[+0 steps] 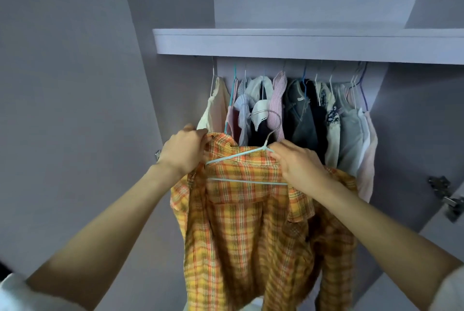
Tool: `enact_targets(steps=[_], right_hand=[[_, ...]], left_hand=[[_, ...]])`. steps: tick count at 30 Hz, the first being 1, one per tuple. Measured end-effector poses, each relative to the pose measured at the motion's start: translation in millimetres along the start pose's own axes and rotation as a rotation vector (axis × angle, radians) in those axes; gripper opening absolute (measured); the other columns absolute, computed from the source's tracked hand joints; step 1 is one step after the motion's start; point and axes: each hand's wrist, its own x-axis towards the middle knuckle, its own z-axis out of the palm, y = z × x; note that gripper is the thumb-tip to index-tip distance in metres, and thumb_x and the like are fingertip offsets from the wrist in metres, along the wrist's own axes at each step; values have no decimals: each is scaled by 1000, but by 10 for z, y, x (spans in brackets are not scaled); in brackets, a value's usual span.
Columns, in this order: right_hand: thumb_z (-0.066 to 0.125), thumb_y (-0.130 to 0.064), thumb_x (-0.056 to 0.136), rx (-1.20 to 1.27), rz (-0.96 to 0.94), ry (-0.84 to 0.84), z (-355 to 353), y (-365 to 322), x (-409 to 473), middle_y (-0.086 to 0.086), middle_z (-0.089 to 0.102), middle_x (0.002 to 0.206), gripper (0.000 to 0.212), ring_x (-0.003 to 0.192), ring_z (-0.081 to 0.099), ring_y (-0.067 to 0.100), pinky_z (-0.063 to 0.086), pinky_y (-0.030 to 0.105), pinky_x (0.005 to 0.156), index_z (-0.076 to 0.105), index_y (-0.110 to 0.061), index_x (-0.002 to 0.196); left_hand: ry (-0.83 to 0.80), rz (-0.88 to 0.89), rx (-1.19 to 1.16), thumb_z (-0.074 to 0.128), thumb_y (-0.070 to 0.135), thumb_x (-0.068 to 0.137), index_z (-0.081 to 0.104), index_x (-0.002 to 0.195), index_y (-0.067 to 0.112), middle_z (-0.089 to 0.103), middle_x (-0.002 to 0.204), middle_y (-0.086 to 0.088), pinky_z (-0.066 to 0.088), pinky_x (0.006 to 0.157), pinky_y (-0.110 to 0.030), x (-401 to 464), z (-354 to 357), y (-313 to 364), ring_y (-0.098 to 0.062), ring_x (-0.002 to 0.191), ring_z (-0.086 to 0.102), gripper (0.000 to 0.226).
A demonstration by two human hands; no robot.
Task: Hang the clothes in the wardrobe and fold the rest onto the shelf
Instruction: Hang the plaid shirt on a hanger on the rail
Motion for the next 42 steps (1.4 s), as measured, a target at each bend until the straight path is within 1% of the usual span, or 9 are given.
enact_targets(steps=[10, 17, 20, 25, 31, 33, 36, 38, 42], right_hand=[[48, -15, 96, 214, -76, -143, -59, 21, 3, -17, 41, 96, 14, 83, 56, 20, 48, 45, 73, 61, -12, 98], [45, -4, 92, -14, -44, -414, 73, -20, 124, -9, 44, 86, 17, 81, 56, 22, 48, 40, 69, 49, -20, 89], [45, -7, 95, 61, 2, -351, 112, -23, 139, -7, 52, 93, 16, 87, 60, 22, 51, 40, 71, 54, -18, 102], [49, -9, 94, 62, 89, -149, 154, 1, 120, -2, 57, 93, 22, 81, 60, 20, 42, 28, 62, 55, -14, 115], [48, -13, 95, -78, 78, -209, 345, -115, 96, 2, 54, 87, 13, 73, 57, 21, 36, 26, 60, 60, -10, 99], [48, -16, 95, -65, 136, -148, 336, -88, 105, 6, 60, 94, 15, 82, 62, 27, 39, 31, 63, 61, -11, 100], [47, -15, 94, 17, 197, -57, 274, -4, 112, 9, 62, 98, 18, 87, 62, 32, 45, 34, 68, 63, -9, 102], [48, -15, 95, 50, 190, -34, 230, 21, 115, 9, 62, 101, 20, 88, 62, 33, 49, 39, 73, 64, -9, 105], [48, -18, 97, 134, 162, -20, 163, 27, 136, 9, 59, 96, 22, 87, 60, 32, 48, 44, 77, 65, -7, 104]], left_hand=[[53, -136, -92, 35, 32, 101, 61, 112, 9, 56, 105, -18, 46, 81, -43, -24, -56, -134, -44, 96, 55, 37], [150, 21, -32, 42, 15, 96, 54, 129, 24, 52, 111, -9, 49, 81, -50, -70, -188, 13, -45, 91, 57, 36], [134, 52, -29, 43, 15, 96, 57, 124, 19, 54, 107, -10, 49, 78, -47, -56, -230, 2, -44, 90, 57, 32], [23, -3, -116, 41, 29, 99, 62, 91, 5, 58, 90, -12, 46, 80, -42, -151, -101, -116, -38, 89, 56, 33], [28, 5, -123, 42, 30, 98, 67, 107, 17, 56, 93, -7, 48, 83, -44, -185, -74, -33, -36, 93, 56, 29], [-75, 28, -165, 46, 34, 97, 66, 110, 19, 60, 98, -8, 46, 85, -38, -193, -83, -9, -31, 96, 58, 29], [-617, 12, -255, 48, 56, 89, 60, 117, 25, 64, 109, 3, 46, 92, -33, -254, -134, -50, -17, 101, 61, 43], [-806, 23, -150, 46, 63, 86, 58, 121, 23, 63, 119, 4, 46, 98, -34, -278, -124, -108, -15, 109, 60, 55], [-251, 12, -139, 47, 58, 88, 38, 141, 25, 44, 138, 5, 43, 99, -41, -271, 11, -41, -18, 114, 55, 64]])
